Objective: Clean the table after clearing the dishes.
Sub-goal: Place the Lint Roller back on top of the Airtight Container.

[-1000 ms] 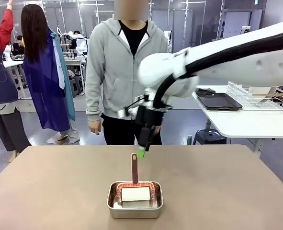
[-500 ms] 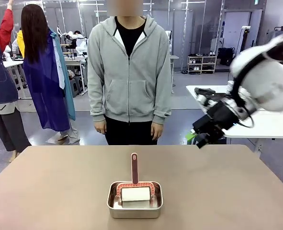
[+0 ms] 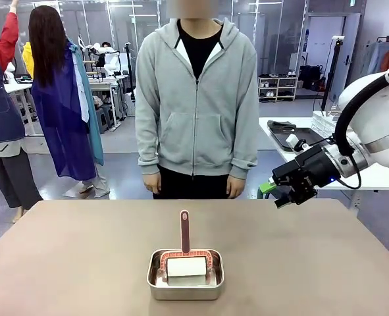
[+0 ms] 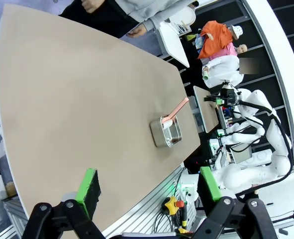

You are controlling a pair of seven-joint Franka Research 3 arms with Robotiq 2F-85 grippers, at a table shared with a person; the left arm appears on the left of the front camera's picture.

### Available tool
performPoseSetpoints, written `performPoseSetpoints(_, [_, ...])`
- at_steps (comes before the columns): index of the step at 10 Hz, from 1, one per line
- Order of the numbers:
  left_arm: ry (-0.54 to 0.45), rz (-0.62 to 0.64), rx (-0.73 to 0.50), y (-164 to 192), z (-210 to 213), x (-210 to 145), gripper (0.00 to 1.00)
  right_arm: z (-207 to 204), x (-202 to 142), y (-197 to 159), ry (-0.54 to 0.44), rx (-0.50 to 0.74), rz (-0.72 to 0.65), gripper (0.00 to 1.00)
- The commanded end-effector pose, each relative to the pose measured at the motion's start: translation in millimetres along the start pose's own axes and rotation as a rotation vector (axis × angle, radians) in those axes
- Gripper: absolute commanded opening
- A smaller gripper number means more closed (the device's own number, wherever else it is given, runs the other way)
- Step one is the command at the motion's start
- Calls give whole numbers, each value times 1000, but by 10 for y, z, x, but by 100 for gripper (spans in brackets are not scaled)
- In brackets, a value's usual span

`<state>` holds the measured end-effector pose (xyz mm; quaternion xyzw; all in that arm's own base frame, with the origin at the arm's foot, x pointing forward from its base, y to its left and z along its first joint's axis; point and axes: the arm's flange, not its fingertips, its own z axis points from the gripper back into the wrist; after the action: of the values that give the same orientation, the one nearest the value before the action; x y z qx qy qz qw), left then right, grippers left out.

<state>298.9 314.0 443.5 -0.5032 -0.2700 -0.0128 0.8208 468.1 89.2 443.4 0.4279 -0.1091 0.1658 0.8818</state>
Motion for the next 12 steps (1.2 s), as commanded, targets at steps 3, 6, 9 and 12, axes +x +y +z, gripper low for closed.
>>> performPoseSetpoints(3, [7, -6, 8, -36, 42, -23, 100, 618, -142, -441, -89, 110, -139, 100])
performPoseSetpoints(6, [7, -6, 8, -36, 42, -23, 100, 1772, -630, -1213, -239, 265, -258, 100])
performPoseSetpoints(9, [7, -6, 8, -36, 42, -23, 100, 2484, -1282, -1754, -426, 296, -346, 100])
performPoseSetpoints(12, [7, -6, 8, -36, 42, -23, 100, 2800, -1695, -2075, -562, 280, -402, 100])
